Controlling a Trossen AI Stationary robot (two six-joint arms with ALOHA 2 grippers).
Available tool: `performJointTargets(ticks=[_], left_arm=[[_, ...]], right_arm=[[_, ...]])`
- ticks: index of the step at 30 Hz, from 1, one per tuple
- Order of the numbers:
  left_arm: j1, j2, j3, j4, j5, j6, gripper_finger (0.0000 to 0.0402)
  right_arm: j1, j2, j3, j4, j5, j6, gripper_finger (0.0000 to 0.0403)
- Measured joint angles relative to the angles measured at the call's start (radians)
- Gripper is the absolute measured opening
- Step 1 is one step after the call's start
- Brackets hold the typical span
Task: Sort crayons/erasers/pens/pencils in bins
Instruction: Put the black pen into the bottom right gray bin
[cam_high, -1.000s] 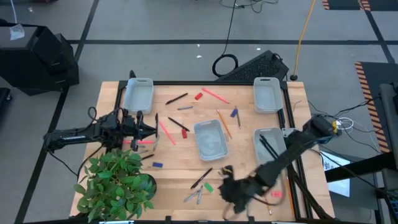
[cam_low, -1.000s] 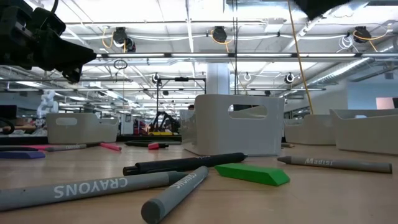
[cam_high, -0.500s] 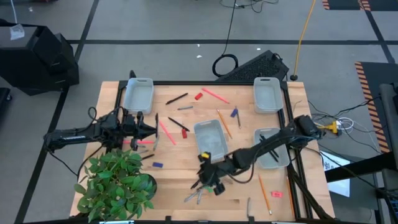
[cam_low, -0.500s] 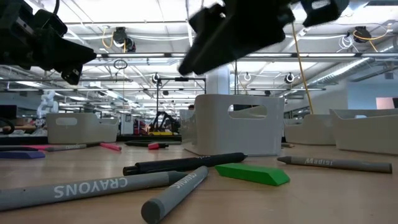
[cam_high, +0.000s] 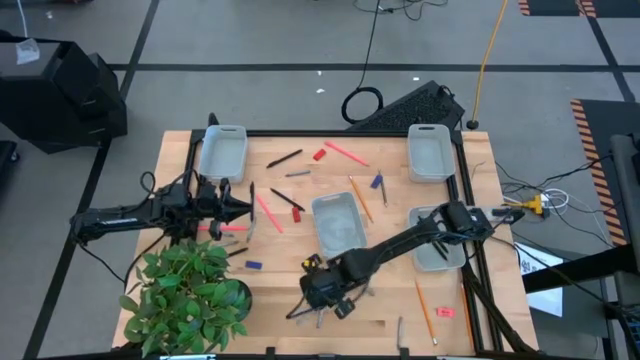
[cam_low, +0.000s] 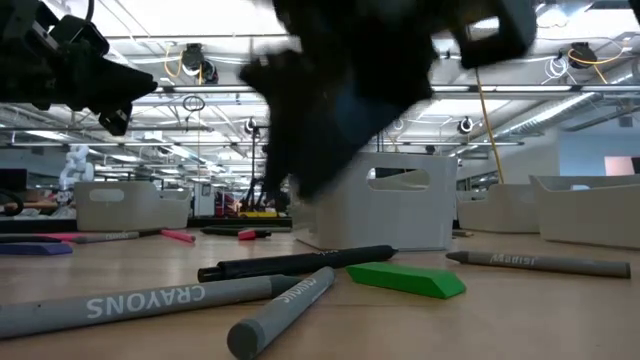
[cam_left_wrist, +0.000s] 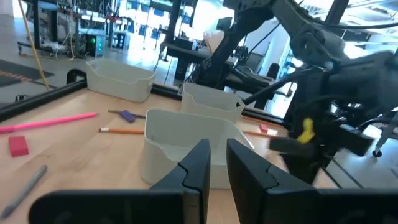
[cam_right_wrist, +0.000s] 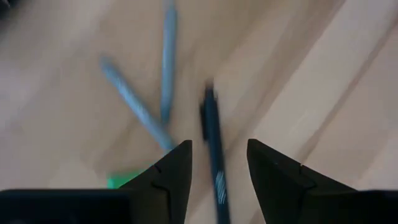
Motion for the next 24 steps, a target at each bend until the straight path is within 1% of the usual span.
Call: performJointTargets(ticks=[4, 8, 11, 17, 24], left_arm=[[0.0, 0.0, 0.0, -0.008, -0.001, 0.003, 0.0056], [0.0, 0.0, 0.0, -0.007, -0.017, 0.004, 0.0056], [0.0, 0.0, 0.0, -0.007, -0.032, 0.004, 0.0056], [0.0, 0.0, 0.0, -0.007, -0.034, 0.004, 0.0056], [0.0, 0.0, 0.0, -0.007, -0.034, 0.004, 0.0056]], right_arm=[[-0.018, 0.021, -0.002, -0.07, -0.003, 0.01, 0.0142], [-0.022, 0.023, -0.007, -0.078, -0.003, -0.018, 0.0136], [-0.022, 0.02, -0.036, -0.043, 0.006, -0.048, 0.0127], [-0.023, 0.017, -0.088, -0.024, 0.017, -0.053, 0.0095], [-0.015, 0.018, -0.096, -0.025, 0.02, -0.067, 0.0056]])
